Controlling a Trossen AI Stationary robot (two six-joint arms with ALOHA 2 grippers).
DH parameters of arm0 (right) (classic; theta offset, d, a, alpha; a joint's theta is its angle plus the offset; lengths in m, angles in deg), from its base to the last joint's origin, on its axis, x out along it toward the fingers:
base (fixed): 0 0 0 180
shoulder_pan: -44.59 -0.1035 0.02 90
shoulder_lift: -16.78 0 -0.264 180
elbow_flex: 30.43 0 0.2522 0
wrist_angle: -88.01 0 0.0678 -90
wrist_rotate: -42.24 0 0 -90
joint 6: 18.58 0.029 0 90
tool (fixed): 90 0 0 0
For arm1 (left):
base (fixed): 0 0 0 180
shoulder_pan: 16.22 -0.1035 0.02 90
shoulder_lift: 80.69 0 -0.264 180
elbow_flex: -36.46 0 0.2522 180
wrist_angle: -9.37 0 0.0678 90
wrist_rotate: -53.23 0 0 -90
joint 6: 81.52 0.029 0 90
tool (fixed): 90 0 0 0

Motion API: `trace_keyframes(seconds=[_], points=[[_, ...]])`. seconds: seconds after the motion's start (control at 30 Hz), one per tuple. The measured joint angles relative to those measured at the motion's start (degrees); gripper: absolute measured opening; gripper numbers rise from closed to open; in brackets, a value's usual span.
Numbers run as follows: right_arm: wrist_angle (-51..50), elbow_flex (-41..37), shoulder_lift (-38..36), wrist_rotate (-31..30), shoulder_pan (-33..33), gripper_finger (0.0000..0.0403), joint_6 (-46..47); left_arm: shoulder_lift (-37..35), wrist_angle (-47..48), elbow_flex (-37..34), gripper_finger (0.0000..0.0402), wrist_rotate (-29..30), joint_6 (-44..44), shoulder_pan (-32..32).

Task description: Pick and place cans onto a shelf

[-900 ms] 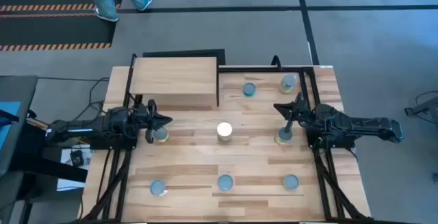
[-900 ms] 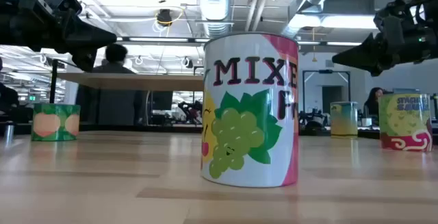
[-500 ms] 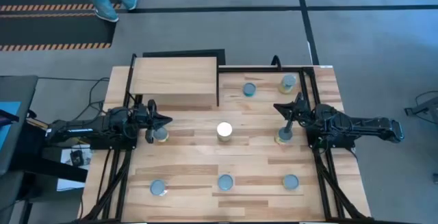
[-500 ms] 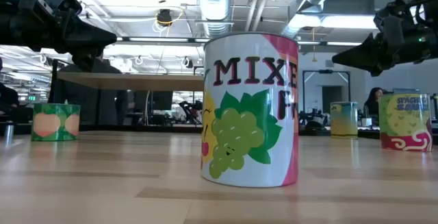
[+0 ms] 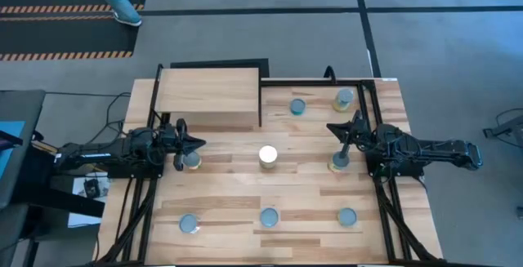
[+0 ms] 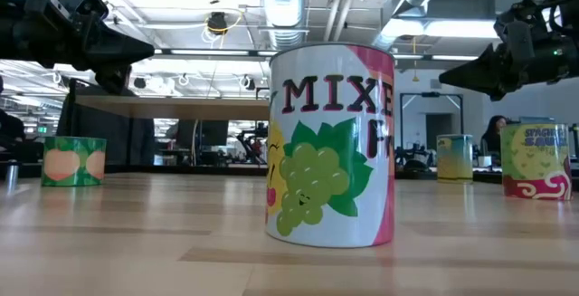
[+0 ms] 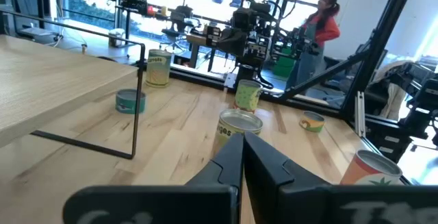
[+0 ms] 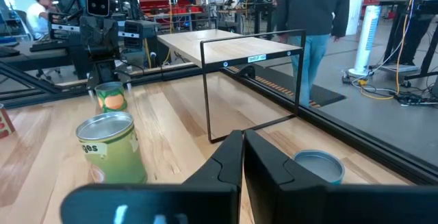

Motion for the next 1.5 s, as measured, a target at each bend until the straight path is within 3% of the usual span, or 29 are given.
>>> trace_keyframes(seconds=[0.87, 1.0, 1.2, 1.33, 1.5], points=[[0.01, -0.01, -0.02, 0.0, 0.0, 0.004, 0.01, 0.0, -3.25, 0.01, 0.0002, -0.81, -0.45, 0.11], [0.01, -0.01, -0.01, 0.0, 0.0, 0.004, 0.01, -0.02, -5.08, 0.0, 0.0002, 1.66, -2.48, 0.07], [0.0, -0.02, 0.0, 0.01, 0.0, 0.004, 0.01, 0.0, -6.24, 0.0, 0.0002, 1.61, 1.49, 0.09], [0.02, -0.02, 0.0, -0.01, 0.0, 0.004, 0.0, 0.6, -9.37, 0.0, 0.0001, -2.71, 4.33, 0.11], [0.02, 0.0, 0.0, 0.01, 0.0, 0.004, 0.01, 5.62, -9.03, 1.18, 0.0, -3.17, 5.14, 0.11]])
